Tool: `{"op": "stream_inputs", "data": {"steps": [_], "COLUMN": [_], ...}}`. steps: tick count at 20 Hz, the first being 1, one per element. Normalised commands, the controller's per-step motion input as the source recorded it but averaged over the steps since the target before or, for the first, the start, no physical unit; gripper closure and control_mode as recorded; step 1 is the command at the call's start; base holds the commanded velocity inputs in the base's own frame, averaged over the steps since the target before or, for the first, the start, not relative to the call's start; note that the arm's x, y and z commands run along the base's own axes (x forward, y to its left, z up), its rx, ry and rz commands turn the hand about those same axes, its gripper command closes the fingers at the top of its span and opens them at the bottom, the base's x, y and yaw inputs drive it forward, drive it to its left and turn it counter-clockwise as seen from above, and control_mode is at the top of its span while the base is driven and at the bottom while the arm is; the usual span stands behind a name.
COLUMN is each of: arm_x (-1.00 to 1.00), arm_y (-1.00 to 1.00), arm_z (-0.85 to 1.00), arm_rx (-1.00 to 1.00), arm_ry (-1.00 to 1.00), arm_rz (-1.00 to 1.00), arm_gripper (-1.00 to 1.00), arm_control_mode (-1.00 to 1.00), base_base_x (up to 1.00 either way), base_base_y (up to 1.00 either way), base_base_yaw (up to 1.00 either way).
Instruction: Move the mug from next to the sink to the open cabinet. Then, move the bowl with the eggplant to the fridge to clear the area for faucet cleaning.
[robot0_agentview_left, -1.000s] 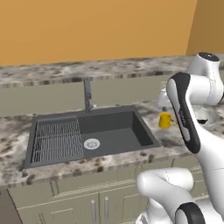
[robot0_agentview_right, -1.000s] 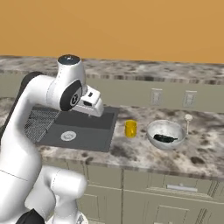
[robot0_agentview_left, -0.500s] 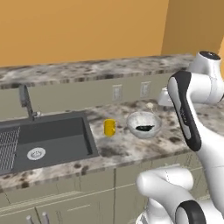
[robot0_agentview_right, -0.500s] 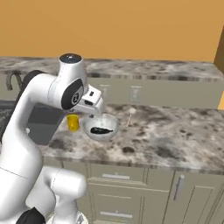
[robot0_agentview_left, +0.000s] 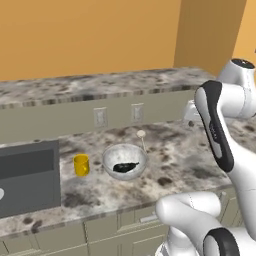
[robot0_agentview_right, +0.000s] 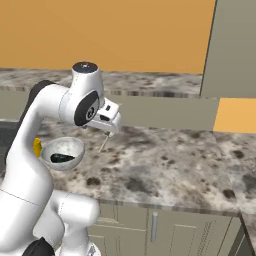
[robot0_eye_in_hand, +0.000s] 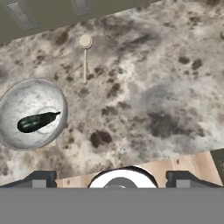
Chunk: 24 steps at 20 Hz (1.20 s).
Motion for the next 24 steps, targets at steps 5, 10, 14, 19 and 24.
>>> {"op": "stream_inputs", "data": {"steps": [5,10,14,19,24], "arm_x": [0.05,0.31,0.68,0.67,0.92], "arm_y": [0.28,0.98,0.78,0.06,0.00], "arm_z": [-0.17,-0.66,-0.76,-0.17,-0.36], "arm_rx": [0.03,0.25,0.36,0.05,-0.15], "arm_ry": [0.00,0.00,0.03,0.12,0.17], "arm_rz": [0.00,0.00,-0.04,-0.05,-0.02], "arm_gripper": [-1.00,-1.00,-1.00,-1.00,-1.00], "arm_control_mode": [-1.00,-1.00,-1.00,-1.00,-1.00], "base_base_x": [0.16,0.00,0.00,0.00,0.00], "base_base_y": [-0.03,0.00,0.00,0.00,0.00], "base_base_yaw": [0.00,0.00,0.00,0.00,0.00]}}
